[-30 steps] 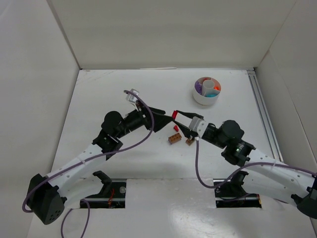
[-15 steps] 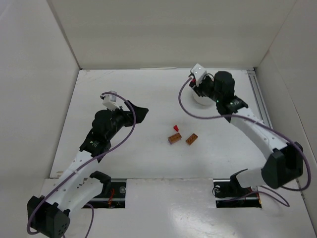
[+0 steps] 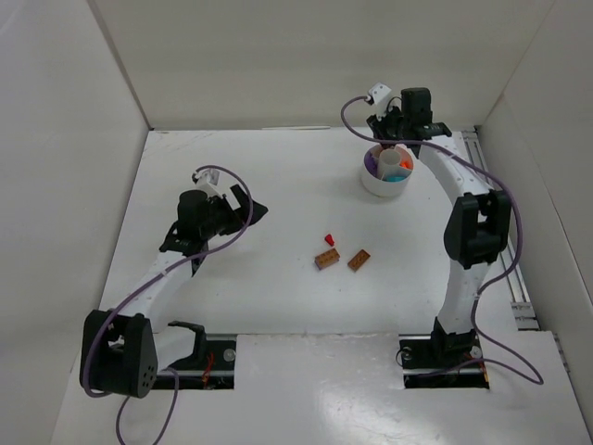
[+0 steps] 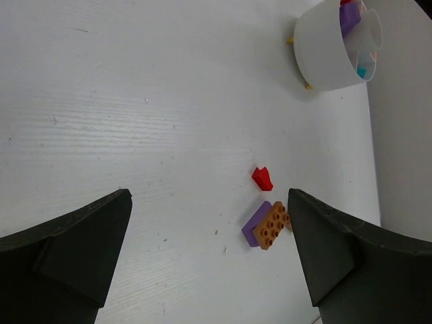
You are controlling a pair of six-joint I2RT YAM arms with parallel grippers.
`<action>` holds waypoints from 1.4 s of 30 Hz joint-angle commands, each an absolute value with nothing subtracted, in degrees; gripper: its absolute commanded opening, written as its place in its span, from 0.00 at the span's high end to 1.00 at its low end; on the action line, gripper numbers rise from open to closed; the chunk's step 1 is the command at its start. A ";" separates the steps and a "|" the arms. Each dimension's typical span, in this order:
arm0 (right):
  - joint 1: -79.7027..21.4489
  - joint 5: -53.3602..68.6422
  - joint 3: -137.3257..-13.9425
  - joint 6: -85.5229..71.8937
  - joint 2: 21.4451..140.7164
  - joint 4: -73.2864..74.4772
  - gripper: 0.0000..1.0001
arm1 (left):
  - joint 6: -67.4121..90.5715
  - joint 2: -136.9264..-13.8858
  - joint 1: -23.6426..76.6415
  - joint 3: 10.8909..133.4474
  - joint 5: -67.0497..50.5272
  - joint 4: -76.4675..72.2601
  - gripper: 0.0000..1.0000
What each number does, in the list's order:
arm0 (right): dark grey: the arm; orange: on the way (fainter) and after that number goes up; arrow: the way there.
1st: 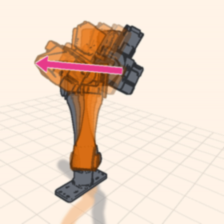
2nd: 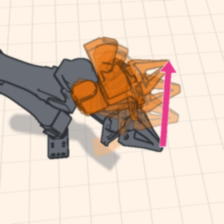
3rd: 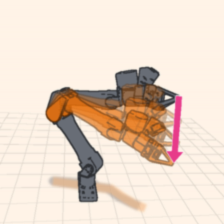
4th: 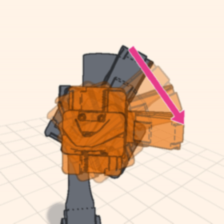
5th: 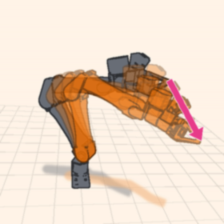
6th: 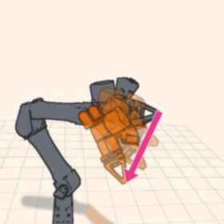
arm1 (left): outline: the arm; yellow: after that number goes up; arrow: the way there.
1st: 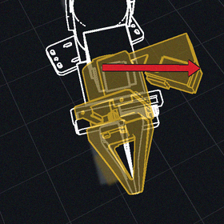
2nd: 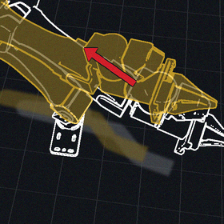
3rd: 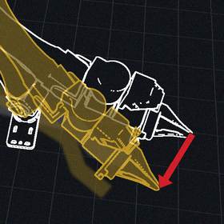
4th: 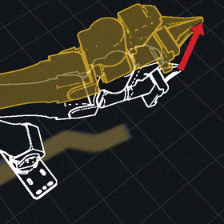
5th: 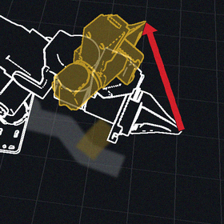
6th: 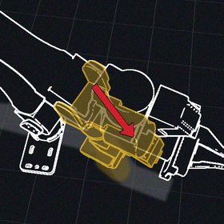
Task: Sort the legos into containers by color
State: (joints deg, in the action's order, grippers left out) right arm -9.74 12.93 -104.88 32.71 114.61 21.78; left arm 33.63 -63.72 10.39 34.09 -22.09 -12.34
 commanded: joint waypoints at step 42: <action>-8.61 14.77 -84.08 32.62 94.71 12.67 0.37 | 20.49 -70.21 23.19 39.63 -24.08 -12.84 0.00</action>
State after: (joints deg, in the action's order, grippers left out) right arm -8.97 13.02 -89.76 34.02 105.80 19.81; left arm 25.54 -69.58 19.68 35.83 -24.86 -13.45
